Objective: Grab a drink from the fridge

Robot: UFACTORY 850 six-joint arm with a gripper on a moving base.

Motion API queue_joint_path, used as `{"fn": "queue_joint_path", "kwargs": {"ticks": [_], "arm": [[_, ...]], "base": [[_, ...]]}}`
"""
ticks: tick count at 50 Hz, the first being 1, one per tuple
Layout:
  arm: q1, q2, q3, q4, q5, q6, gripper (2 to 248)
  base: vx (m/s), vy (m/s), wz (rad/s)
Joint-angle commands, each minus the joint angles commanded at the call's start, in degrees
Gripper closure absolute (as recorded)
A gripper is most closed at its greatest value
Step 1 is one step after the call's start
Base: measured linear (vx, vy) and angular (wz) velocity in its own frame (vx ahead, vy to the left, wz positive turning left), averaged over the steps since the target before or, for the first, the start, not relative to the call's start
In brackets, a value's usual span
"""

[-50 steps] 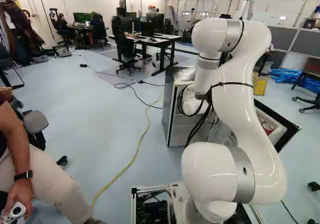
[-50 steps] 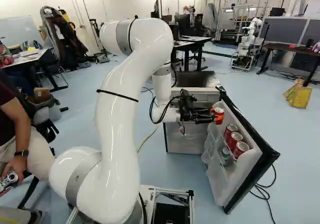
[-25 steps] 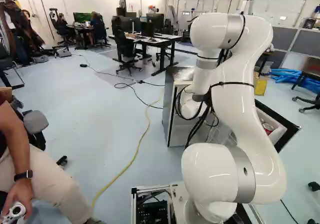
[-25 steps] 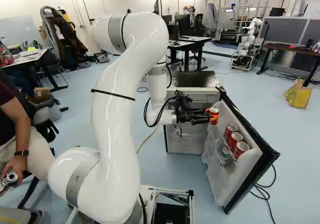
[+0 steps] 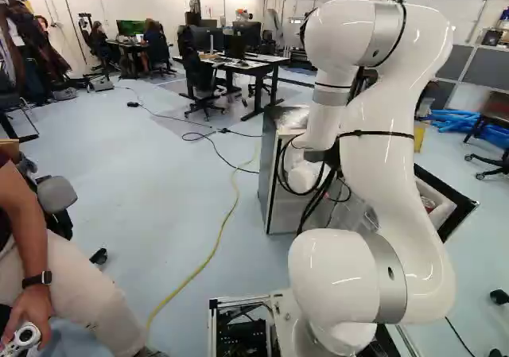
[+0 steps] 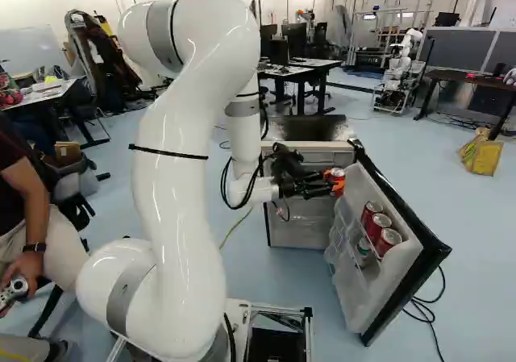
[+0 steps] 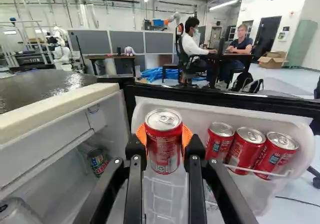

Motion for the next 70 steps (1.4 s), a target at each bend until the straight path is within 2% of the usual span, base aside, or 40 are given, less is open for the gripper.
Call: {"fn": "queue_joint_path", "kwargs": {"ticks": [36, 70], "arm": [[1.85, 11.97, 9.19, -13.05, -5.62, 0.0, 164], [2.18, 19.11, 11.32, -26.93, -12.09, 0.0, 164]], "base": [[0.0, 0.0, 0.0], [0.0, 0.0, 0.0]]}}
